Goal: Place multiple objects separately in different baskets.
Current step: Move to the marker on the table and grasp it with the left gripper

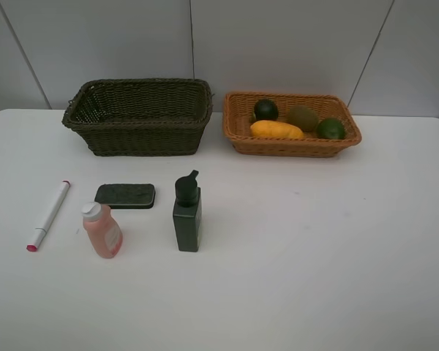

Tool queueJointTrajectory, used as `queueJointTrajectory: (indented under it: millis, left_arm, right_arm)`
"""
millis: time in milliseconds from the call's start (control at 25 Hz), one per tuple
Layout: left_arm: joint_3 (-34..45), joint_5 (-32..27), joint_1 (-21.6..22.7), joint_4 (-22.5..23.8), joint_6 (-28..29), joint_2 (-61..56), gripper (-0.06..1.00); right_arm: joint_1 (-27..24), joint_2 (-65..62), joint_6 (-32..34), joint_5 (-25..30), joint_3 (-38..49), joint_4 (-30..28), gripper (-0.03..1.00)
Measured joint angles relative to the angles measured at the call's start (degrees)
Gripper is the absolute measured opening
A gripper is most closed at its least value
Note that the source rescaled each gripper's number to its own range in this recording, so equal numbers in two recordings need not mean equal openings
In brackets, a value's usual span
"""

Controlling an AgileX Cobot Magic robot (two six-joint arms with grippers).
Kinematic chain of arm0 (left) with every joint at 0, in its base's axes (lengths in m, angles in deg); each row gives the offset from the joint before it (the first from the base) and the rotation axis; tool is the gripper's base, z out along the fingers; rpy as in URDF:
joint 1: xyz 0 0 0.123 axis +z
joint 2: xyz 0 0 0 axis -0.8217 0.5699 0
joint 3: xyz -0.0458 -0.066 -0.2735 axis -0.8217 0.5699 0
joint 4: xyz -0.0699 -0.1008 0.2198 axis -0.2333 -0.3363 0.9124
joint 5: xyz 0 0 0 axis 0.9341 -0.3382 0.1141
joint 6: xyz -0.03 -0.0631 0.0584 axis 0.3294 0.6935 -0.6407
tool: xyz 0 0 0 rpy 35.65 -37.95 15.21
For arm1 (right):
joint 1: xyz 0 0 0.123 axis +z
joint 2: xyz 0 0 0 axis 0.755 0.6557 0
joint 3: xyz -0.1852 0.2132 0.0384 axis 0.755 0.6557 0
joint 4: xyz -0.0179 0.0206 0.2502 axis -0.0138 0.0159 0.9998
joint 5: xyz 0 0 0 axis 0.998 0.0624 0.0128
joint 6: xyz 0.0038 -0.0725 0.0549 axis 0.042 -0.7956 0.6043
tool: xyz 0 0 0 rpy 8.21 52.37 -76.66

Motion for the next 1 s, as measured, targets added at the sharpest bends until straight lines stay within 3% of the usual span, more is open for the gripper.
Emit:
queueJointTrajectory:
  millis: [440, 1000]
  left_arm:
    - [-6.1, 4.4, 0.0, -1.6, -1.1, 19.0, 1.00]
    - [-15.9, 19.2, 0.0, -1.8, 0.4, 57.3, 1.00]
  right_arm:
    - [0.0, 0.0, 0.0, 0.0, 0.0, 0.0, 1.00]
    - [0.0, 0.0, 0.1, 0.0, 0.0, 0.0, 1.00]
